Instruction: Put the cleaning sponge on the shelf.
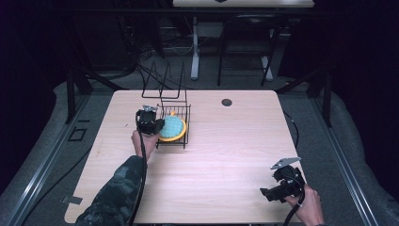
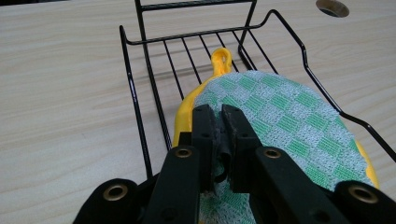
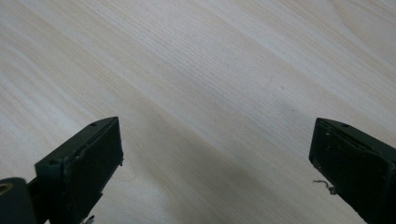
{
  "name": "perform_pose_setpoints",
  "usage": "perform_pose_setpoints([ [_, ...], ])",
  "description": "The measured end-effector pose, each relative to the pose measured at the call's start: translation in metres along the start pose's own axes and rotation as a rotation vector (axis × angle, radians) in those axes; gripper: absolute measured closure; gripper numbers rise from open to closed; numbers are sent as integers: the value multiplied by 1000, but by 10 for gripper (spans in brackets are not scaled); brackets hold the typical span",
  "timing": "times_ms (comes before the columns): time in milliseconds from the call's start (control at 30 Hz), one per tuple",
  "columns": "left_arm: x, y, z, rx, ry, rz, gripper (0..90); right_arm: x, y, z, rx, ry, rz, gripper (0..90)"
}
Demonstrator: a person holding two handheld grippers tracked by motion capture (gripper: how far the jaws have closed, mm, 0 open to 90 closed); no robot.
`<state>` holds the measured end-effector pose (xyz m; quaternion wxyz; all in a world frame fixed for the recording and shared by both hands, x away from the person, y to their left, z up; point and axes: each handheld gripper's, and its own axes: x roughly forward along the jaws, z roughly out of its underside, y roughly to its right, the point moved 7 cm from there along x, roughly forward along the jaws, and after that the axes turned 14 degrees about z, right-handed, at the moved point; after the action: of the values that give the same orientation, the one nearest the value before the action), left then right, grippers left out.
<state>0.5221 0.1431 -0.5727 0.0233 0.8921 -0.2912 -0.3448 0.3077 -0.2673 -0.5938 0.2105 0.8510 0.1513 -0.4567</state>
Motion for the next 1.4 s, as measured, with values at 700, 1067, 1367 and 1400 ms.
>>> perform_pose_setpoints([
  [700,-10,0,1,16,-22,21,324,-1,-1,-1,0,3,-5,22],
  [1067,-38,5,-2,16,2,26,145,-2,0,-1,2,7,-6,22],
  [1367,-64,18,-1,53,6,33,62,-4,1,-2,8,19,-2,22],
  [1400,-67,19,0,53,4,37,47,-4,0,-2,8,18,-2,22],
])
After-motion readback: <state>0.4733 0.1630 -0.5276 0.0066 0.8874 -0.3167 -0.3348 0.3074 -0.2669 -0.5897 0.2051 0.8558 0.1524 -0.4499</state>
